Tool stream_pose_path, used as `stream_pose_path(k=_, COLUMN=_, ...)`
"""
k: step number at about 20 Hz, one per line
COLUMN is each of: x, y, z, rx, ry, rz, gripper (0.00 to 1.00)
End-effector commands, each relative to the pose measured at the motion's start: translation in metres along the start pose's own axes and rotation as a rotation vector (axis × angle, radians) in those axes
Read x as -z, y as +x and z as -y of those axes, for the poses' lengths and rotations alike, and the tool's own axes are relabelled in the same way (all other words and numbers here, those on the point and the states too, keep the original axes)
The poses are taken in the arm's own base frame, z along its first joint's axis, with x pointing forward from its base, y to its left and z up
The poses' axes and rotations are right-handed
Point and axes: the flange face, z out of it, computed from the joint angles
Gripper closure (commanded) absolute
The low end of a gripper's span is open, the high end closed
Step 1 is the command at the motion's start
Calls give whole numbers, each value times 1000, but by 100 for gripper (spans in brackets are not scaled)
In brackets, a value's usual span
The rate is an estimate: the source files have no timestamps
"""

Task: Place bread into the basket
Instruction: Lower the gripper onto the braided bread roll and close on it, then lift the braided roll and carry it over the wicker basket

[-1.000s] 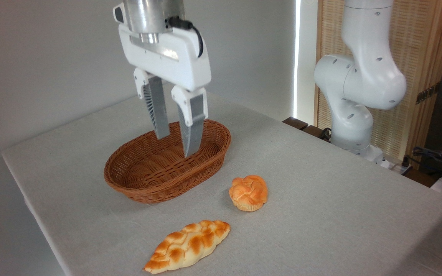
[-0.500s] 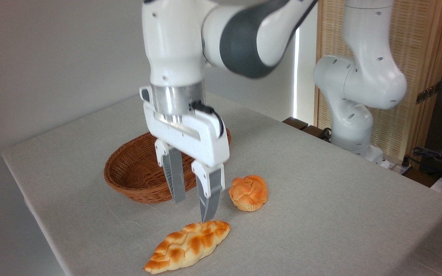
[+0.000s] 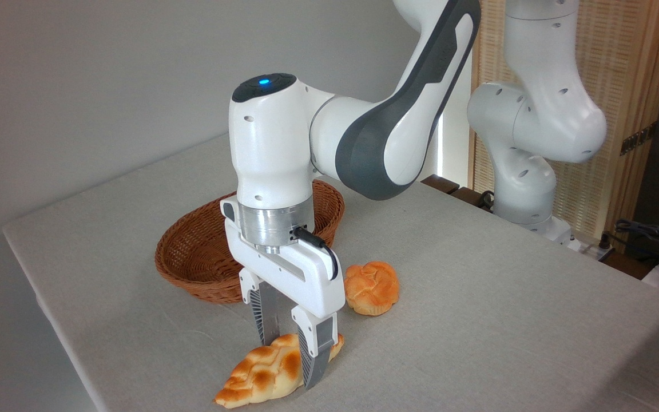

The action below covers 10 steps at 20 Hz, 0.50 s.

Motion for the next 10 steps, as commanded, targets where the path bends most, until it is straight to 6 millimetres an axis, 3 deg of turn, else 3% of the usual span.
stream_pose_path(k=1, x=-3, y=-2, z=4, rx=-21, ry=20, rz=-4, gripper=57)
stream_pose_path(k=10, x=-3, y=-1, z=4, rx=-15, ry=16, rz=-1, gripper=59)
